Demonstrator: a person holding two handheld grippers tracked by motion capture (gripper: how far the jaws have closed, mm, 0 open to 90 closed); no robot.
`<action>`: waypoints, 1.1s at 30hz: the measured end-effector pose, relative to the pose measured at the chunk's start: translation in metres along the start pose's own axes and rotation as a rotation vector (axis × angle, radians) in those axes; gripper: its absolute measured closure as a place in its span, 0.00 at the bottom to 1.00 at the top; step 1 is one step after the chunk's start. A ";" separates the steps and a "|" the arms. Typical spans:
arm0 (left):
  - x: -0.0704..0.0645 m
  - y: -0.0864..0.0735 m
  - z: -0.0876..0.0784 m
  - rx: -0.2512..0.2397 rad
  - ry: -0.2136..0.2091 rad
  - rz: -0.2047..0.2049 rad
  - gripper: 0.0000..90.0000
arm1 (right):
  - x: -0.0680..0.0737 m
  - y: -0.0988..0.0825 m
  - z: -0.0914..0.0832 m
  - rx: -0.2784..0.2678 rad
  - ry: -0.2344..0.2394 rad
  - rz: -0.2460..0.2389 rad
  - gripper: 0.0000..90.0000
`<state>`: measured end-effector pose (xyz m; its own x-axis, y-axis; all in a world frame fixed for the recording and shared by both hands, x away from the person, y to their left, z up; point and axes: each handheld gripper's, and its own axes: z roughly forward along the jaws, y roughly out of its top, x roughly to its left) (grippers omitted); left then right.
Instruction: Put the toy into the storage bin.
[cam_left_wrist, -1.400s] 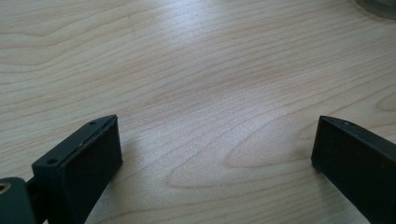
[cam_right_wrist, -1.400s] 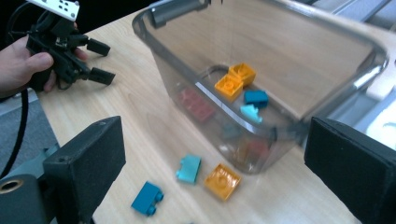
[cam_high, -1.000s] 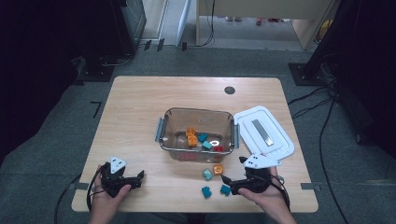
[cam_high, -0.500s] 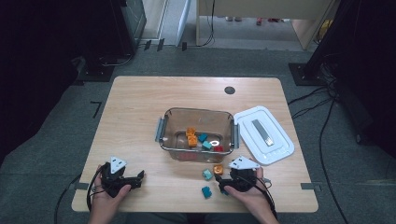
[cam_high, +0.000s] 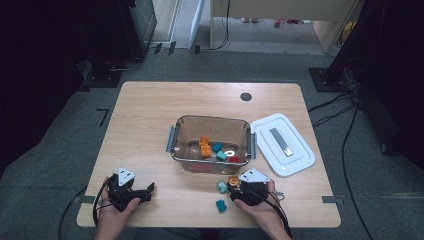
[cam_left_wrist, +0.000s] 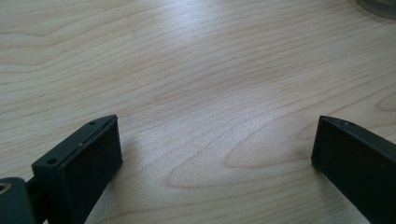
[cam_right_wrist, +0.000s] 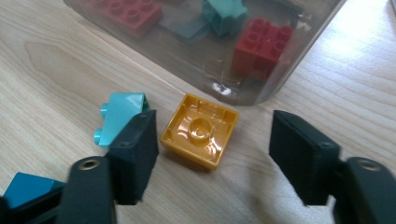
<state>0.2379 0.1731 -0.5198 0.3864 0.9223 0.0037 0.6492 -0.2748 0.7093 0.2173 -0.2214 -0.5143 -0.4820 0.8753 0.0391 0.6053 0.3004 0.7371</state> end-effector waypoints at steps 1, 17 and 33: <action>0.000 0.000 0.000 0.000 0.000 0.000 0.02 | 0.000 -0.001 0.000 0.000 -0.001 -0.004 0.41; 0.000 0.000 0.000 0.000 0.000 0.000 0.02 | -0.008 -0.008 -0.005 0.004 0.010 -0.018 0.67; 0.000 0.000 0.000 0.000 0.000 0.000 0.02 | -0.014 -0.008 -0.003 -0.010 -0.016 -0.027 0.61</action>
<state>0.2379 0.1730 -0.5198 0.3863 0.9224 0.0037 0.6491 -0.2747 0.7093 0.2171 -0.2376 -0.5187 -0.4882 0.8727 0.0082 0.5855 0.3205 0.7446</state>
